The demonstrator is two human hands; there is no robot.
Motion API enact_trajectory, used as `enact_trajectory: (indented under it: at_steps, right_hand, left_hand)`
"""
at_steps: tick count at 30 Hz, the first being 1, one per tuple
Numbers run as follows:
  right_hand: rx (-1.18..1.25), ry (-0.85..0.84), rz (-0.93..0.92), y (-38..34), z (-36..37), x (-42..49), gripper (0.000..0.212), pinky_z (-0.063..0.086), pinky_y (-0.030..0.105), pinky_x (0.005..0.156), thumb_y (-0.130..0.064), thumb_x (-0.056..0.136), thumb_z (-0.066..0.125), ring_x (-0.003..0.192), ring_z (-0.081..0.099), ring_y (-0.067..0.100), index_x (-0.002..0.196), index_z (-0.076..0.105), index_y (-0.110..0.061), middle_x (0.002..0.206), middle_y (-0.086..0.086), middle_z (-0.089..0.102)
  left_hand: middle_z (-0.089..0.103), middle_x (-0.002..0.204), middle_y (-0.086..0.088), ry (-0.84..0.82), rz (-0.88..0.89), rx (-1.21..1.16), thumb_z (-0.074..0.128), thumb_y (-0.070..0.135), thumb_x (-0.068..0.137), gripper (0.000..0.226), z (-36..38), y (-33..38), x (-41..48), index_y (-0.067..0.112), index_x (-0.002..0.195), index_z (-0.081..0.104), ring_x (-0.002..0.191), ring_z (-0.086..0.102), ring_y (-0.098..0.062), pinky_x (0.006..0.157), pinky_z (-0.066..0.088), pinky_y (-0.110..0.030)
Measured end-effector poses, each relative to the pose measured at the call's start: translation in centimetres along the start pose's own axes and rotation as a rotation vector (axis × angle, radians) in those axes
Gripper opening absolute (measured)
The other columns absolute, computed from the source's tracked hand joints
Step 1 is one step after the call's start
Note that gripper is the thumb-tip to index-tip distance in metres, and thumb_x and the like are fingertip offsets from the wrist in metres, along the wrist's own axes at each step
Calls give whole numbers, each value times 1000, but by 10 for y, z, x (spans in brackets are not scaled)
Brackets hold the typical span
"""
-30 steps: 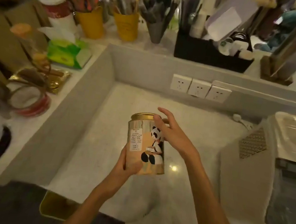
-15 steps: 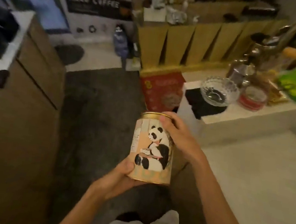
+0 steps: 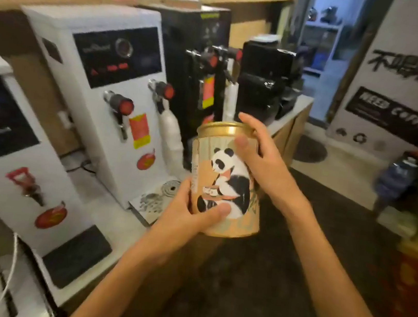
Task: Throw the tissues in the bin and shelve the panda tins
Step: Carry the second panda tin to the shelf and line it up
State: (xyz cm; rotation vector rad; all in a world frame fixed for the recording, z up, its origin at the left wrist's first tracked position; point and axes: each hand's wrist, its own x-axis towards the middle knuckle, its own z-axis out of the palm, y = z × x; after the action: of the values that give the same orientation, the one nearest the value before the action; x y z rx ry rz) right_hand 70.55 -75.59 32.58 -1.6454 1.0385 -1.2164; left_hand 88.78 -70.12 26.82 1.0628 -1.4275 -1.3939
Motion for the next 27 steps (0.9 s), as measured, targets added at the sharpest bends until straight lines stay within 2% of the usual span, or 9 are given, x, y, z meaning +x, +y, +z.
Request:
enact_trajectory:
  at_steps: [2, 5, 8, 12, 14, 16, 18, 23, 27]
  right_hand:
    - [-16, -116, -171, -40, 20, 76, 75, 48, 24, 101, -60, 86, 53, 126, 53, 2, 151, 25, -34, 147, -10, 44]
    - [18, -258, -368, -103, 56, 184, 81, 44, 3, 88, -61, 90, 53, 115, 50, -21, 155, 10, -39, 140, -28, 40]
    - [74, -346, -531, -150, 93, 272, 80, 47, 22, 101, -55, 93, 53, 125, 54, 2, 155, 4, -39, 151, -8, 41]
    - [171, -511, -654, -186, 141, 368, 44, 56, 27, 90, -51, 91, 60, 100, 70, 2, 127, 41, -68, 106, -22, 70]
    - [236, -565, -671, -195, 167, 410, 60, 54, 41, 99, -55, 84, 67, 109, 68, 12, 135, 36, -62, 125, -11, 65]
    - [267, -580, -667, -203, 197, 449, 91, 54, 33, 97, -57, 77, 73, 112, 63, 10, 148, 17, -52, 143, -4, 47]
    - [283, -591, -676, -205, 230, 483, 95, 54, 16, 81, -56, 76, 74, 108, 57, 3, 149, 14, -48, 140, -8, 40]
    - [364, -524, -684, -202, 292, 540, 80, 57, 36, 91, -57, 71, 78, 117, 59, 21, 133, 27, -51, 137, 5, 48]
    - [394, -571, -586, -203, 320, 584, 89, 58, 30, 80, -59, 63, 80, 110, 64, 23, 134, 28, -50, 136, 11, 53]
  left_hand:
    - [70, 124, 5, 119, 127, 15, 84, 61, 62, 89, -50, 47, 37, 30, 136, 46, 105, 72, -13, 76, 60, -25]
    - [70, 122, 10, 336, 328, 172, 81, 65, 63, 84, -126, 128, 86, 33, 134, 48, 109, 70, -10, 84, 59, -30]
    - [70, 120, 14, 489, 432, 306, 80, 65, 65, 86, -194, 191, 121, 33, 137, 45, 108, 69, -5, 87, 55, -27]
    - [70, 114, 19, 614, 449, 442, 80, 65, 66, 82, -271, 245, 156, 35, 134, 45, 101, 68, 4, 69, 56, -10]
    - [69, 112, 23, 661, 441, 471, 80, 64, 68, 76, -306, 260, 170, 41, 130, 43, 99, 67, 8, 66, 54, -6]
    - [67, 109, 30, 716, 411, 529, 79, 67, 66, 77, -341, 270, 181, 47, 130, 40, 96, 65, 12, 65, 55, -8]
    - [69, 110, 28, 738, 372, 543, 79, 66, 66, 83, -377, 280, 189, 46, 135, 39, 95, 67, 10, 71, 54, -12]
    - [63, 113, 24, 755, 320, 608, 80, 66, 63, 87, -448, 293, 204, 49, 135, 35, 99, 65, 2, 75, 44, -14]
    - [54, 113, 27, 805, 282, 714, 77, 77, 51, 98, -492, 297, 230, 45, 133, 34, 105, 53, 3, 81, 39, -20]
